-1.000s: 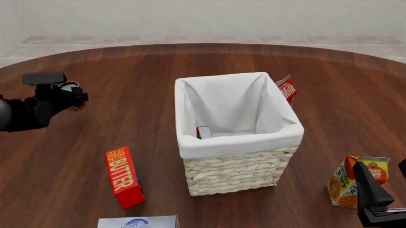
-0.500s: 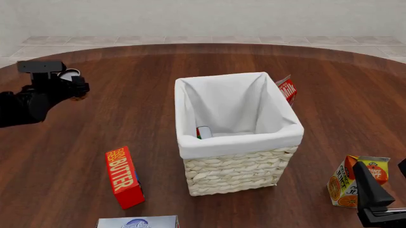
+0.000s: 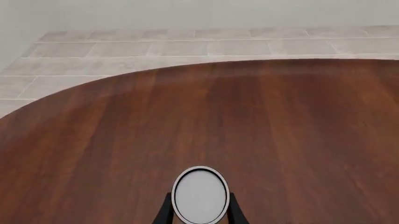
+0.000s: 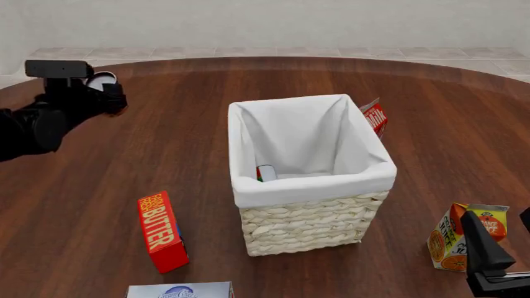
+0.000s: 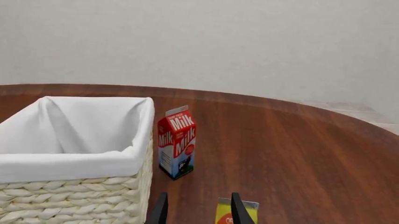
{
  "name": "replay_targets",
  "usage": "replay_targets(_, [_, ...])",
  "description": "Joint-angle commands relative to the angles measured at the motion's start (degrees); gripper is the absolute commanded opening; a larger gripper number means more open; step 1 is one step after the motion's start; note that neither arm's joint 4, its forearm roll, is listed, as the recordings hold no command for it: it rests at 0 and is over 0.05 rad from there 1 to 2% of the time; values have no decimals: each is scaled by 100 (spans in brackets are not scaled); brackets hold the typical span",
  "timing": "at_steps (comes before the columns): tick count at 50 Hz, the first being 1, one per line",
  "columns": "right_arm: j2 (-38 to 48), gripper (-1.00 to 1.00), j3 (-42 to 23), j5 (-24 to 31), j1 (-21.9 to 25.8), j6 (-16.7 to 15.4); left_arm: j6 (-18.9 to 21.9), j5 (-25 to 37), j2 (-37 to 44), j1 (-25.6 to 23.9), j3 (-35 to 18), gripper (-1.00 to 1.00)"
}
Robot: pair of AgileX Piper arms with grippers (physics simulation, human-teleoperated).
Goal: Pick up the alphabet soup and the tomato sauce, and put them in the basket.
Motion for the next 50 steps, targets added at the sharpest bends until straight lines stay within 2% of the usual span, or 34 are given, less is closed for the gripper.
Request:
replay_targets(1, [1, 100, -1, 0, -3, -4, 111, 157, -406, -349, -20, -100])
replay_targets(30, [-30, 100, -2, 30, 8, 2, 298, 874, -1125, -1555, -460, -100])
replay_targets(50, [-23, 100, -10, 25, -3, 24, 445, 1162, -1290, -2057, -687, -100])
